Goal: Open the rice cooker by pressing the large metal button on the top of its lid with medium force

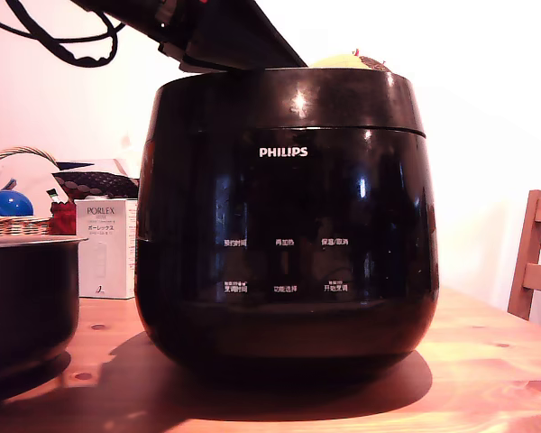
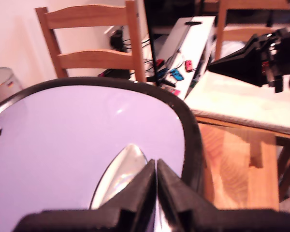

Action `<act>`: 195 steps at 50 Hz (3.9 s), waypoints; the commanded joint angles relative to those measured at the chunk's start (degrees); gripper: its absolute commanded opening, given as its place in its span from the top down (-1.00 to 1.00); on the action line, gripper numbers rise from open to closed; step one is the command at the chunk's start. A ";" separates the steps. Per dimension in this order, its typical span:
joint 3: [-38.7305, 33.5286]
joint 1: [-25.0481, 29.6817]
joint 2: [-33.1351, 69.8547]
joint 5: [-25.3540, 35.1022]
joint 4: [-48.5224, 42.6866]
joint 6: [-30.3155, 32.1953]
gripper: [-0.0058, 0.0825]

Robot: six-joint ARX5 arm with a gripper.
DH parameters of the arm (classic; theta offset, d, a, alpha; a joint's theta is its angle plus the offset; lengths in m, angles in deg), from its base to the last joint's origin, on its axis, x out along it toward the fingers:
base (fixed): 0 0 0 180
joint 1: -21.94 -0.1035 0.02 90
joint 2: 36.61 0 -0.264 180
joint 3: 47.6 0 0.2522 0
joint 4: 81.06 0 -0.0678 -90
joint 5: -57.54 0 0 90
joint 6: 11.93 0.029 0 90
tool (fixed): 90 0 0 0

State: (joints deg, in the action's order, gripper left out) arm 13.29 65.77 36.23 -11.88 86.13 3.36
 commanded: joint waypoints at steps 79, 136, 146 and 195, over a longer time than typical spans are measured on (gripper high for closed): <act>-4.70 -2.69 2.16 -0.70 -3.34 -1.31 0.92; -4.68 -3.39 -4.48 -0.83 14.51 -14.93 0.92; -4.68 -5.05 -8.00 -5.31 13.53 -14.91 0.92; -4.68 -20.85 -22.73 -12.07 4.90 -13.75 0.92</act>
State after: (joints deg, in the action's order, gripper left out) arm 9.97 45.03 13.68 -23.97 90.72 -10.65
